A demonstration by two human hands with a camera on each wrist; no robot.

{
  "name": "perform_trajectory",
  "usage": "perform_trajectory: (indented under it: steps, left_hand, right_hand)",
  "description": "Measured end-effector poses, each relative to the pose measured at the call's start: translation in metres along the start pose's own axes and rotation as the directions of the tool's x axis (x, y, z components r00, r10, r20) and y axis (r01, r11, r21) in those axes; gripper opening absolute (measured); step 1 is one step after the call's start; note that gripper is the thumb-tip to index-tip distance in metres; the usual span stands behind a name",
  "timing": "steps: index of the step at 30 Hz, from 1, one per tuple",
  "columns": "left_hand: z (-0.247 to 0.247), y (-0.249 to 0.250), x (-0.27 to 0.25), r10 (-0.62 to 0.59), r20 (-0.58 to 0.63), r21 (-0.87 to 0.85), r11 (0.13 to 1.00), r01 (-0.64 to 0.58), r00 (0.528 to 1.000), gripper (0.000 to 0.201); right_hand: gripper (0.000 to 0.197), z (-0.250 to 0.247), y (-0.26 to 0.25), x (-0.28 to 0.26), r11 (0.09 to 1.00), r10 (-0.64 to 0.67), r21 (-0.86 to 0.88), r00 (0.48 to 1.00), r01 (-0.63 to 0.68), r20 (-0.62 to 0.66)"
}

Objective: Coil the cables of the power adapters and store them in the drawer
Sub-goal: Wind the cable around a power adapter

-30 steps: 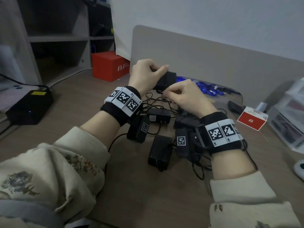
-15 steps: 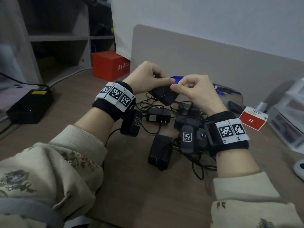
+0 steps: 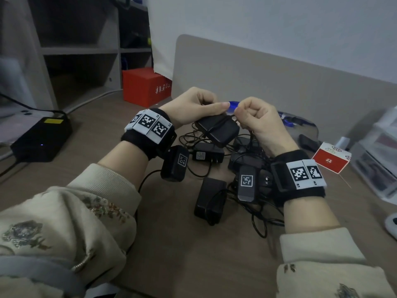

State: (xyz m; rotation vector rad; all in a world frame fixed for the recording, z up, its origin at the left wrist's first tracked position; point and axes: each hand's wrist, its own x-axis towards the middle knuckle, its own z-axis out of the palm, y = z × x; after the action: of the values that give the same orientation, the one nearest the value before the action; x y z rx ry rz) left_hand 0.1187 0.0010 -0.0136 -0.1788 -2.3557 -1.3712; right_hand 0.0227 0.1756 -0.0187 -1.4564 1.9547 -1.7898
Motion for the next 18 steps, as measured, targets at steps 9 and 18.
perform_trajectory:
  steps: [9,18]
  left_hand:
    - [0.006,0.005,-0.002,0.053,0.023,-0.342,0.939,-0.042,0.998,0.029]
    - [0.020,0.016,0.010,-0.041,-0.235,-0.471,0.879,-0.076,0.971,0.037]
  right_hand:
    - [0.016,0.002,0.002,0.001,0.968,-0.021,0.250,0.998,0.003,0.067]
    - [0.024,0.003,0.005,0.008,0.999,0.035,0.036,0.998,-0.034,-0.050]
